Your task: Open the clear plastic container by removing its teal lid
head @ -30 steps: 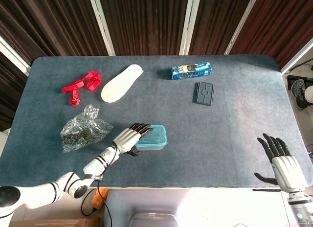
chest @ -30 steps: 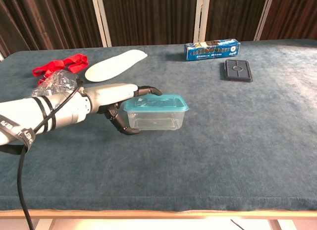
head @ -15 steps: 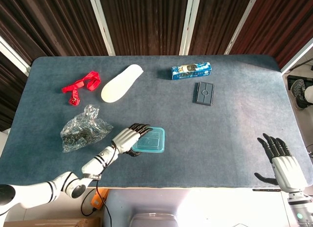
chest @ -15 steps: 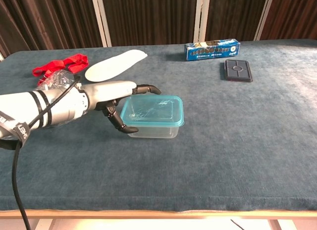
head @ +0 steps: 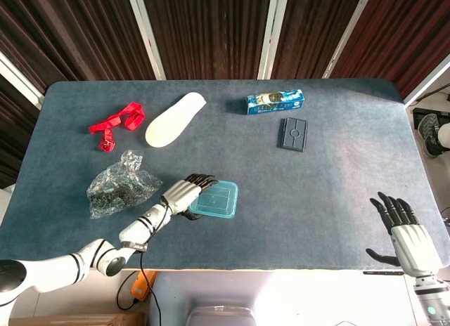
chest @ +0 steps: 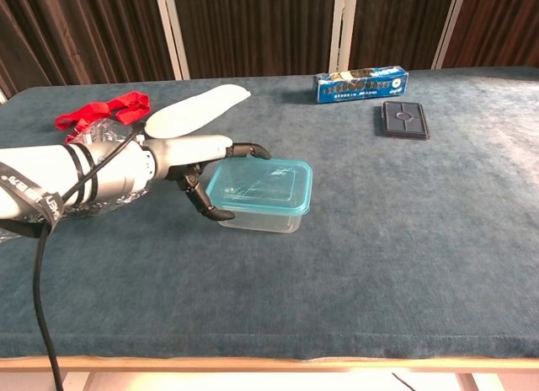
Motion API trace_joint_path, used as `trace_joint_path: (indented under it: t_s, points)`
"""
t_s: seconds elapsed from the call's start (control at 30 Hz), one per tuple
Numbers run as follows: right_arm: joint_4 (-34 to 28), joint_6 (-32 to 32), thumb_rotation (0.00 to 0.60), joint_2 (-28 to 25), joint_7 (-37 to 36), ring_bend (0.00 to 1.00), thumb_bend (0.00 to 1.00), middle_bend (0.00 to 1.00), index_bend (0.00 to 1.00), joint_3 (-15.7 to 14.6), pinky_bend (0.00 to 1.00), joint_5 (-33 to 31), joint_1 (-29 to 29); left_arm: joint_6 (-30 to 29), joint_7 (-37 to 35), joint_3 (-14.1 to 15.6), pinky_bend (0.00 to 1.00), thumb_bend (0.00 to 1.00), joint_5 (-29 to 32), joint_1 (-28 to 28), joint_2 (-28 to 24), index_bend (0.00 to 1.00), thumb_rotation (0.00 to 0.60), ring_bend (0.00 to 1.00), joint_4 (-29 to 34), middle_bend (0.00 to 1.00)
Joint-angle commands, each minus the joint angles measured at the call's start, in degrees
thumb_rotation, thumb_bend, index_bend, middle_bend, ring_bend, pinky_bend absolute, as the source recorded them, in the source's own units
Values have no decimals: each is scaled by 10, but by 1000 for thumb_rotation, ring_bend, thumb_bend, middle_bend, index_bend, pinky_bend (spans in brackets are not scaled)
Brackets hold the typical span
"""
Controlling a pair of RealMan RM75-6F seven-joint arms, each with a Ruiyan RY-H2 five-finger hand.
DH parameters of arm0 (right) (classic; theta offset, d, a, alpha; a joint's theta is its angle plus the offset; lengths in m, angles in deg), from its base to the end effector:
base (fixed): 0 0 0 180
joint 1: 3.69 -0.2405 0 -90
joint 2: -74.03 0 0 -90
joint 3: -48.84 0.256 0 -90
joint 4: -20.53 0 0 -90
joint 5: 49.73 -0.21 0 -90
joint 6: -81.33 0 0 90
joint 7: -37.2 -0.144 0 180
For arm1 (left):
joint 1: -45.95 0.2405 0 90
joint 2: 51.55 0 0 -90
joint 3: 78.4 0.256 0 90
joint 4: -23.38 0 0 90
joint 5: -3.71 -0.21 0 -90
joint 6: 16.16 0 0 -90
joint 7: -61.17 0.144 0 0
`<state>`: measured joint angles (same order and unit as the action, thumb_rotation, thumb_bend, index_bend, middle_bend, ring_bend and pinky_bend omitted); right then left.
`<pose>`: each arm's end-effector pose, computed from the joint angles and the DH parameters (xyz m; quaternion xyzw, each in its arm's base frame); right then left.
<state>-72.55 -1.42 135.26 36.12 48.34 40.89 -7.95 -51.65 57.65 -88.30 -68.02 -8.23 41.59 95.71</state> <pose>-0.3112 -0.1644 0.1563 0.6371 -0.3963 0.3629 0.5526 -0.1073 0.3716 -0.0656 -0.7992 -0.4240 -0.3359 0.2619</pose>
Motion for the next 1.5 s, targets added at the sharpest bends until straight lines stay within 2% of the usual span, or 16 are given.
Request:
trace_joint_path:
  t_s: [0.03,0.1,0.2,0.33,0.53,0.8,1.0,1.27,1.5]
  points:
    - [0,0,600,0,0,0,170,0,0,0,0,1,0,0,2,0,118,276,4,-3,3,0,600,42,-6,19]
    - [0,0,600,0,0,0,170,0,0,0,0,1,0,4,3,1,165,276,8,-4,4,0,600,115,-9,78]
    - [0,1,600,1,2,0,170,0,0,0,0,1,-1,8,1,2,274,276,13,-6,4,0,600,248,-11,229]
    - [1,3,600,3,4,0,170,0,0,-1,0,4,-3,4,-7,2,484,290,11,-4,4,0,600,429,-11,434]
    - [11,12,600,19,20,0,169,0,0,6,0,26,-24,-41,-26,15,655,314,-24,15,11,0,600,584,-6,571]
    - [48,105,600,74,39,0,173,0,17,39,0,81,-138,-129,-62,54,707,317,-107,49,43,0,600,638,-14,625]
    - [115,155,600,159,8,0,272,0,307,47,0,117,-219,-156,-43,66,707,316,-130,55,75,0,600,639,-29,625]
    - [213,150,600,265,-67,0,332,25,451,21,0,164,-276,-147,-17,54,708,319,-113,52,105,0,600,638,-61,624]
    - [256,138,600,308,-84,0,374,42,498,3,0,175,-295,-141,-15,48,709,317,-103,51,108,0,600,640,-69,626]
